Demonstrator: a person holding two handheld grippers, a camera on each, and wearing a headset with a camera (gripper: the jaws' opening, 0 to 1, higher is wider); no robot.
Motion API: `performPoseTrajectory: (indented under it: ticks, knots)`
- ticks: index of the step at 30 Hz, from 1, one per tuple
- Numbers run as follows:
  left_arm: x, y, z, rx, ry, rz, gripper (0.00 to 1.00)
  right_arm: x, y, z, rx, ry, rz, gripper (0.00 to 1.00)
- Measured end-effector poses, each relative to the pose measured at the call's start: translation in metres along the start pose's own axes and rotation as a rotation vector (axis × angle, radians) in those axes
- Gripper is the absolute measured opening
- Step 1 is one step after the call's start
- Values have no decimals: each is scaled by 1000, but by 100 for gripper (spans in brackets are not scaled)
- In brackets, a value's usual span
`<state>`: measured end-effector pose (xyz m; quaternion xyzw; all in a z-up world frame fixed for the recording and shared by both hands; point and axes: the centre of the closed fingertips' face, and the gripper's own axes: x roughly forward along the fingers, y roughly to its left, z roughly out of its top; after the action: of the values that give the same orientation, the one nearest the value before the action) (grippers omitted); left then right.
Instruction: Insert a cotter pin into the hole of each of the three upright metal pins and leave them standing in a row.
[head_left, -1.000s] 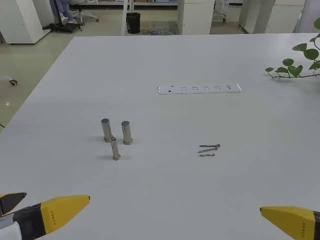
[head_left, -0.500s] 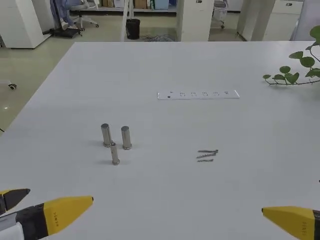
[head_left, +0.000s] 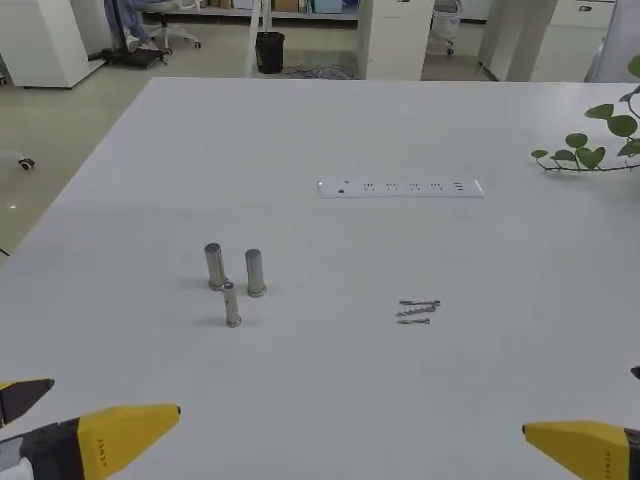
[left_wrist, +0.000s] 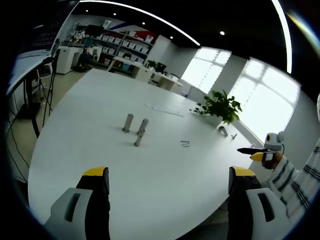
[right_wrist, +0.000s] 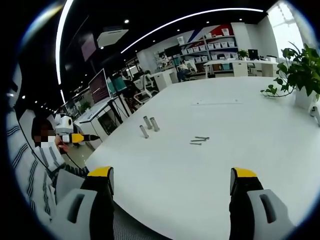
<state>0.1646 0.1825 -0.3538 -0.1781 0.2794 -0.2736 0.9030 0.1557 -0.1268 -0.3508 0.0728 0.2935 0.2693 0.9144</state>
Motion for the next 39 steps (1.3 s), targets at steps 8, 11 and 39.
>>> performPoseTrajectory:
  ticks: [8,11,39]
  knots:
    - [0,2,-2,-21,15,3,98,0,-5,7,6,-4,-9,96]
    - [0,1,0,-12,11,-4,97,-1,-6,7,-3,8,-13,96]
    - [5,0,-13,15,89,-31,96,-2,-5,2,2,34,-14,94]
